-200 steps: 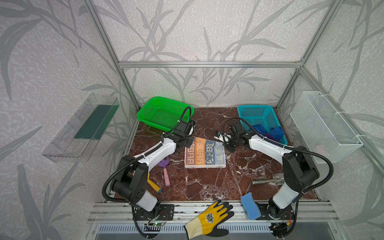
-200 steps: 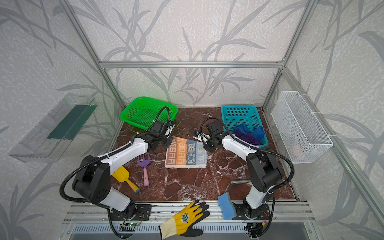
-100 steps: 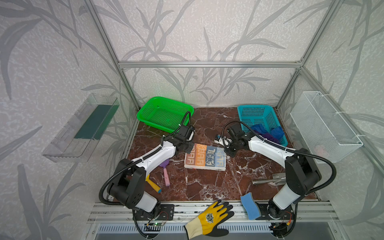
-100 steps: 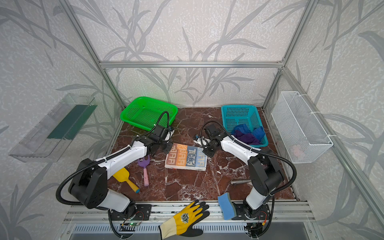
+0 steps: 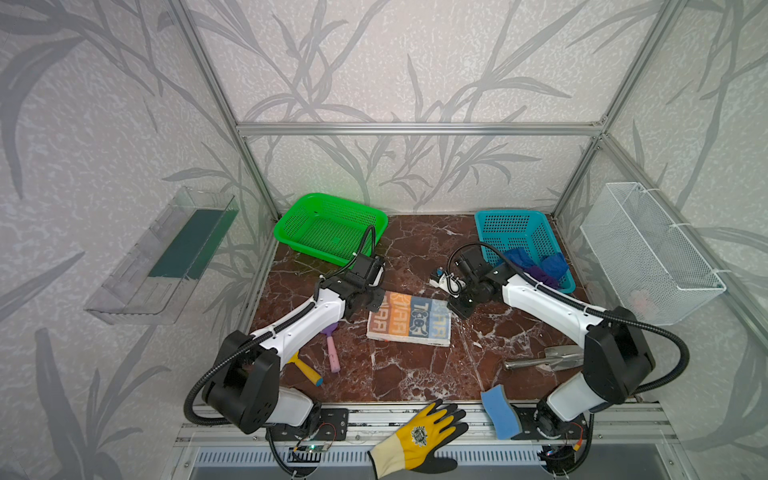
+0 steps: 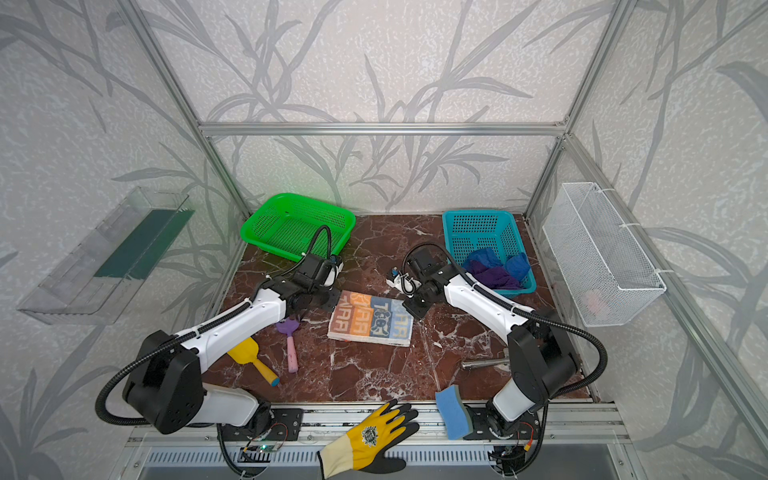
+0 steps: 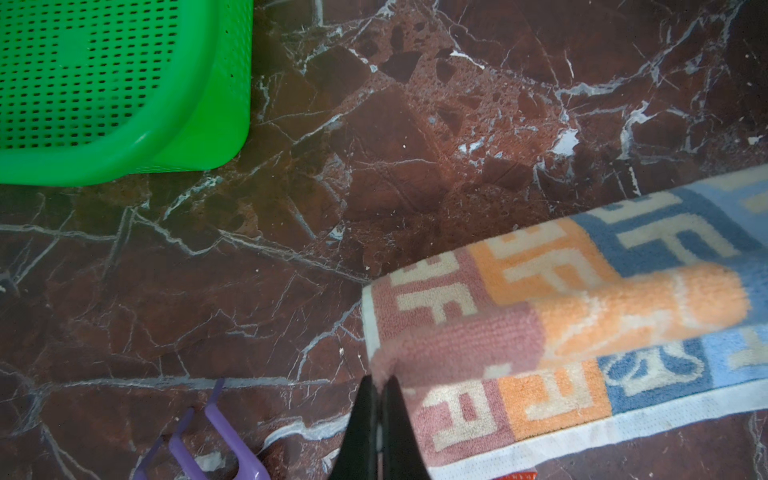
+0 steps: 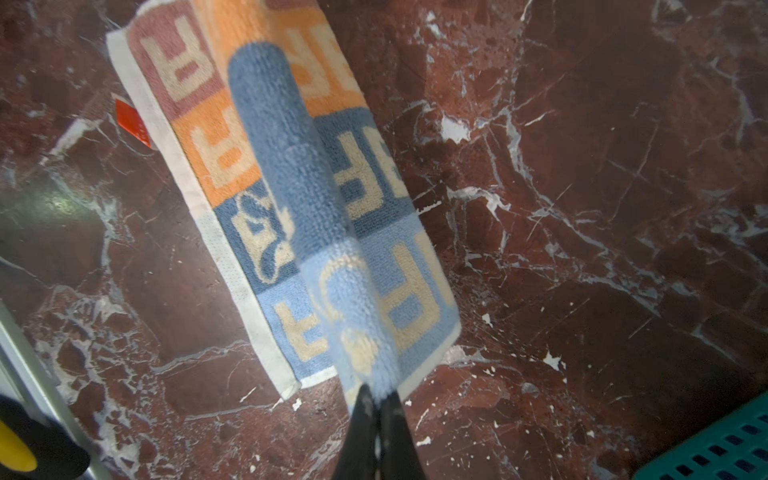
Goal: Fold and stack the towels
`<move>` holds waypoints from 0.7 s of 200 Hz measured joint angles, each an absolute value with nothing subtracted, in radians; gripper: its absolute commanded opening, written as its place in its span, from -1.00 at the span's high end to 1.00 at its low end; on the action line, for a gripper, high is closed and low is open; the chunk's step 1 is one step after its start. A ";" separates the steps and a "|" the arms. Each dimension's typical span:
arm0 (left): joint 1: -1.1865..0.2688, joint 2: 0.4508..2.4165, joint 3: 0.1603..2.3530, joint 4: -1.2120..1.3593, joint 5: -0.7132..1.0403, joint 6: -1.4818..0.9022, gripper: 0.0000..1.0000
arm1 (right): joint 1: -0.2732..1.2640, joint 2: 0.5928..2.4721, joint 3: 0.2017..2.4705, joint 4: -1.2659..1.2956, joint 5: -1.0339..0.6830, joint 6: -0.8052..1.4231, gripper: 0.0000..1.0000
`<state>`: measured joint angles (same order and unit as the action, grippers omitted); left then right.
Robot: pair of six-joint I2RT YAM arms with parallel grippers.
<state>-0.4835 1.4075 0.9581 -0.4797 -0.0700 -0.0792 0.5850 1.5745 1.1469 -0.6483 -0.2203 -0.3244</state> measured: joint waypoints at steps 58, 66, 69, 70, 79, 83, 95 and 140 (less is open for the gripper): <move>-0.486 1.391 0.947 -0.516 -0.075 -0.110 1.00 | 0.615 1.565 1.120 -0.675 -0.246 -0.271 1.00; -0.488 1.391 0.946 -0.524 -0.075 -0.116 1.00 | 0.620 1.565 1.115 -0.677 -0.247 -0.265 1.00; -0.489 1.391 0.946 -0.526 -0.075 -0.118 1.00 | 0.622 1.565 1.113 -0.678 -0.247 -0.262 1.00; -0.489 1.391 0.946 -0.527 -0.075 -0.118 1.00 | 0.623 1.566 1.112 -0.678 -0.247 -0.261 1.00; -0.492 1.391 0.945 -0.533 -0.075 -0.126 1.00 | 0.630 1.567 1.106 -0.681 -0.249 -0.255 1.00; -0.493 1.391 0.944 -0.536 -0.075 -0.130 1.00 | 0.632 1.567 1.103 -0.682 -0.250 -0.253 1.00; -0.497 1.391 0.940 -0.546 -0.074 -0.139 1.00 | 0.637 1.570 1.097 -0.683 -0.252 -0.244 1.00; -0.517 1.398 0.925 -0.581 -0.070 -0.176 1.00 | 0.650 1.599 1.083 -0.685 -0.252 -0.212 1.00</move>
